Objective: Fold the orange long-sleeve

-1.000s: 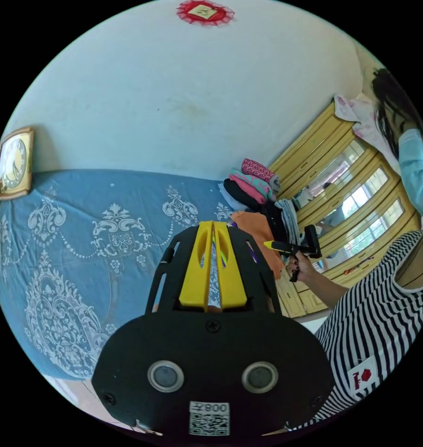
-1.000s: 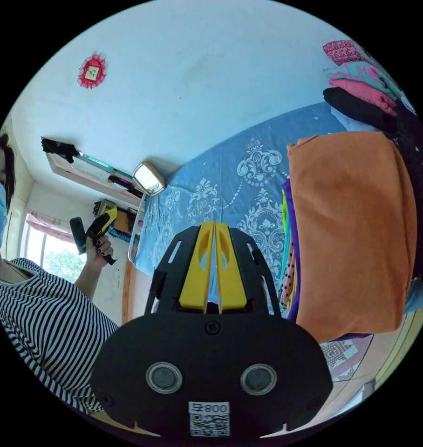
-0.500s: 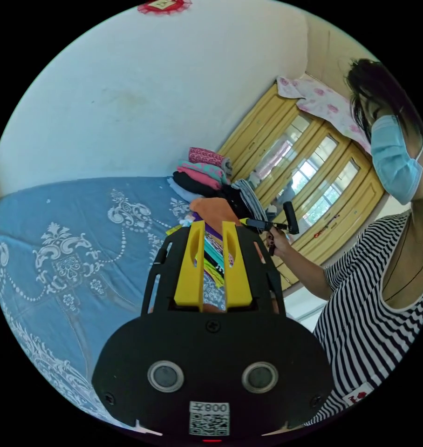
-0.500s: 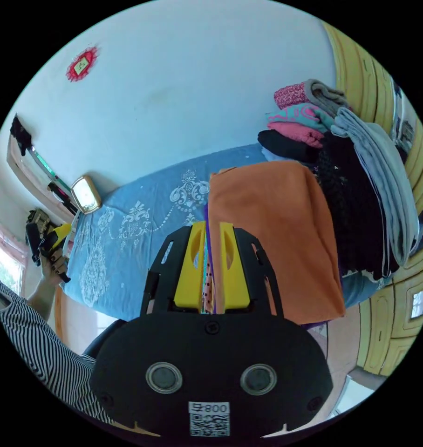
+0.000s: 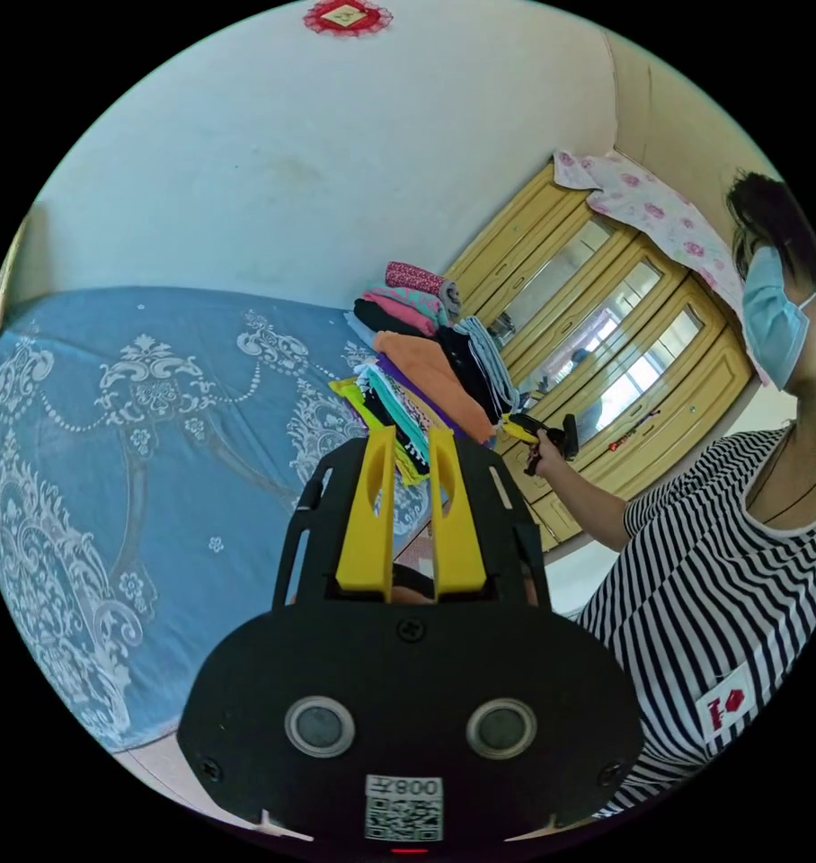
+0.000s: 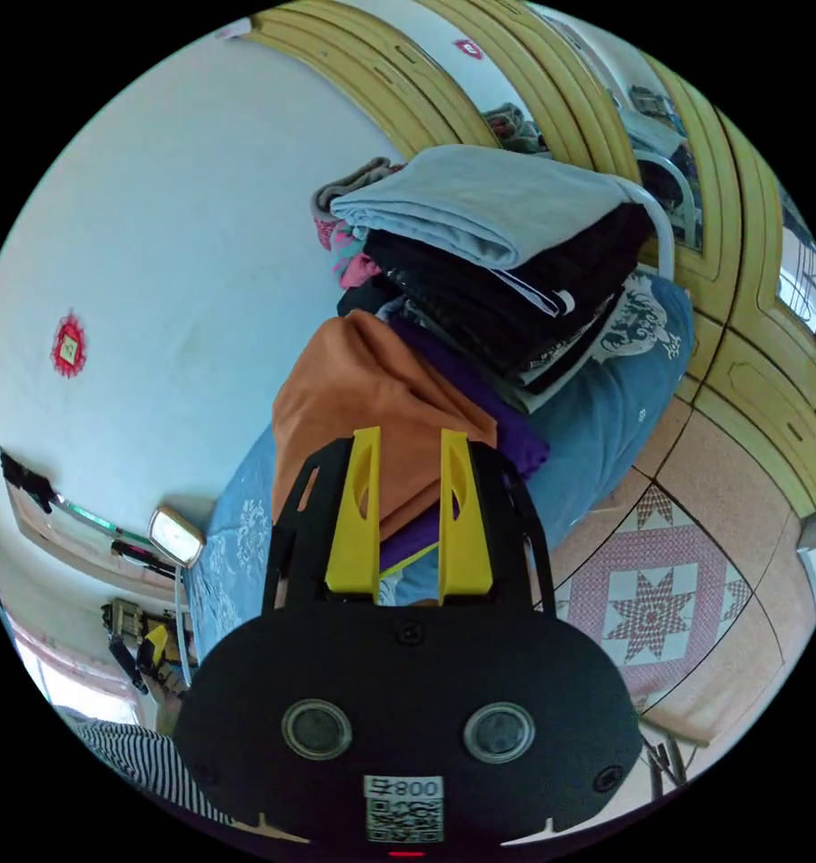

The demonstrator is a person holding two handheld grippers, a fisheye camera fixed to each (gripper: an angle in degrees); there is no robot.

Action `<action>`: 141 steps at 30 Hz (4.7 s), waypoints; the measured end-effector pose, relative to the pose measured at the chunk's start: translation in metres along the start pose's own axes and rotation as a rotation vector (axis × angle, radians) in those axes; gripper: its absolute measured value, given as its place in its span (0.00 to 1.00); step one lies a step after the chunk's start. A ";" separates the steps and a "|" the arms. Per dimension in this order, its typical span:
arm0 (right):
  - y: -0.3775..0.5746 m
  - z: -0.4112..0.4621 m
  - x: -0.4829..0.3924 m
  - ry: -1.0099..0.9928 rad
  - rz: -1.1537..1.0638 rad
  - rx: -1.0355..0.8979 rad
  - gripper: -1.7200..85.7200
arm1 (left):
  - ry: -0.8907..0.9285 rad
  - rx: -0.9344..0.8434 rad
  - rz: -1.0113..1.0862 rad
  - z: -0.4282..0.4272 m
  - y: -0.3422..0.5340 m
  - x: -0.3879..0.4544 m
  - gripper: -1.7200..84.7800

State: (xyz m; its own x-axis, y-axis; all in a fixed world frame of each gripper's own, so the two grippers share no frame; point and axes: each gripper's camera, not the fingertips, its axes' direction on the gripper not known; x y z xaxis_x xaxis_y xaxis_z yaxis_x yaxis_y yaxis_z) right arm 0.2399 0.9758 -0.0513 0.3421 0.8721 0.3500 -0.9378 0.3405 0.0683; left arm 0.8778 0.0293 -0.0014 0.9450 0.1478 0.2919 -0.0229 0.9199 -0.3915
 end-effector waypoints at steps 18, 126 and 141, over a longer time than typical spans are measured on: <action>0.041 0.035 0.066 -0.249 0.363 0.024 0.09 | 0.082 -0.009 0.026 0.115 -0.003 0.023 0.09; 0.037 -0.406 -0.659 -0.832 -1.166 -0.079 0.05 | -0.039 -0.109 -0.074 0.119 0.416 0.006 0.07; 0.003 -0.528 -0.656 -0.966 -1.227 0.012 0.05 | 0.127 0.331 -0.047 -0.062 0.558 -0.005 0.16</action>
State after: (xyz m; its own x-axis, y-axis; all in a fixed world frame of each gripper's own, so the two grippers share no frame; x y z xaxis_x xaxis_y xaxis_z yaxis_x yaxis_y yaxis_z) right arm 0.0439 0.5911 -0.7741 0.7075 -0.4765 0.5219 -0.1263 0.6414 0.7568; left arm 0.8804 0.5196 -0.2753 0.9801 0.0750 0.1839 -0.0629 0.9955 -0.0705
